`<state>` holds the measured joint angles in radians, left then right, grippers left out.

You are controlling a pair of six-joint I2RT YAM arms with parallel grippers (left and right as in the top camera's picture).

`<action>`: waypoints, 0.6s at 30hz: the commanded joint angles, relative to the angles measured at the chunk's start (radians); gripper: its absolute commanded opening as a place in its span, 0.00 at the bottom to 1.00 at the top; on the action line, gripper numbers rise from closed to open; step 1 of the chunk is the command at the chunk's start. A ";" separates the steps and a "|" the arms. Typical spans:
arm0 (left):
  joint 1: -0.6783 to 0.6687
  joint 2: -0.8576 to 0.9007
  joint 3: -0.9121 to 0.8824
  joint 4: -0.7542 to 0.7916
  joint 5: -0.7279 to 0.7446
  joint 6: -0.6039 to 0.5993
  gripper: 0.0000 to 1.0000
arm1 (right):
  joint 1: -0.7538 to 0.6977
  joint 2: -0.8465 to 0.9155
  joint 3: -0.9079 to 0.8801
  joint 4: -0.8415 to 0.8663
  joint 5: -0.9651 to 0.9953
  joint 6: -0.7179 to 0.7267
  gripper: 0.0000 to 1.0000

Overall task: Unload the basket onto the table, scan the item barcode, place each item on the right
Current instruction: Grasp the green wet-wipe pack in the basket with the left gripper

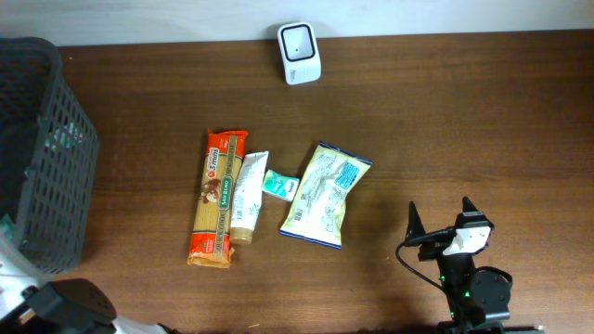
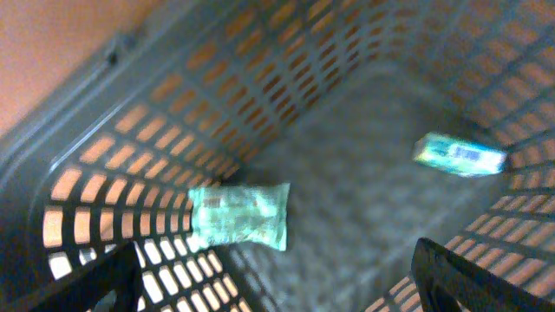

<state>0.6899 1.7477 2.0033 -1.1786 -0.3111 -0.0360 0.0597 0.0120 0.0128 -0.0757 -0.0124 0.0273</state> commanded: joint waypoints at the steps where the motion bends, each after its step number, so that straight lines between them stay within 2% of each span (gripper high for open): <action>1: 0.069 0.048 -0.039 -0.042 0.009 -0.106 0.96 | 0.006 -0.006 -0.007 -0.003 0.005 0.011 0.99; 4: 0.079 0.077 -0.128 -0.037 0.008 -0.106 0.89 | 0.005 -0.006 -0.007 -0.003 0.005 0.011 0.99; 6: 0.079 0.078 -0.187 -0.006 -0.006 -0.115 0.88 | 0.005 -0.006 -0.007 -0.003 0.005 0.011 0.99; 11: 0.079 0.080 -0.338 0.101 -0.080 -0.135 0.89 | 0.005 -0.006 -0.007 -0.003 0.005 0.011 0.99; 18: 0.080 0.089 -0.414 0.211 -0.109 -0.127 0.92 | 0.005 -0.006 -0.007 -0.003 0.005 0.011 0.99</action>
<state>0.7681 1.8252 1.6123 -0.9802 -0.3798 -0.1581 0.0597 0.0120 0.0128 -0.0757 -0.0124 0.0273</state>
